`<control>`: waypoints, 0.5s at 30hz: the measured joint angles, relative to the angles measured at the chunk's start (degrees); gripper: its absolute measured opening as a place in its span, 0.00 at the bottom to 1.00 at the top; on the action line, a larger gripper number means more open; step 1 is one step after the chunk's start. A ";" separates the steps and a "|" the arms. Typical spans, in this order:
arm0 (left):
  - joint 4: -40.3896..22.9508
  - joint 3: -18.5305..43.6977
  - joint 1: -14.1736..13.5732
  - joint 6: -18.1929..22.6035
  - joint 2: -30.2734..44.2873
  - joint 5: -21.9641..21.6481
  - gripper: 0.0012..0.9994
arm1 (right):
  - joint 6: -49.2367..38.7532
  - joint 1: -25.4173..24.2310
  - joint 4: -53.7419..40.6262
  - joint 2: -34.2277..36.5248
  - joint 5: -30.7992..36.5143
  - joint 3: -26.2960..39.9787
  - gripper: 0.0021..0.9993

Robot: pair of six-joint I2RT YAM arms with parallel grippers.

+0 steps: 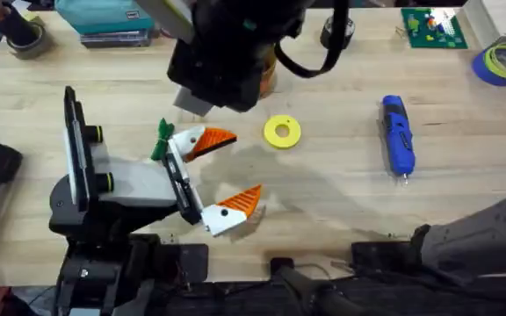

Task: Pick up the gripper from the table and insert it into the empty holder that is missing its gripper. Then pick up a screw, insert it into the mounting hole, and use the screwdriver to tighten it. Finally, clean up the table by picking up the vegetable and placing it into the bucket.

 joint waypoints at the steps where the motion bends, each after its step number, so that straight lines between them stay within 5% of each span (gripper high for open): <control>1: 0.00 0.00 0.00 0.00 -0.01 0.00 0.99 | 0.00 0.00 0.00 0.00 0.00 0.00 0.00; 15: 0.00 0.00 0.00 0.00 -0.01 0.00 0.99 | -0.02 0.00 -1.53 1.12 -0.02 0.22 0.00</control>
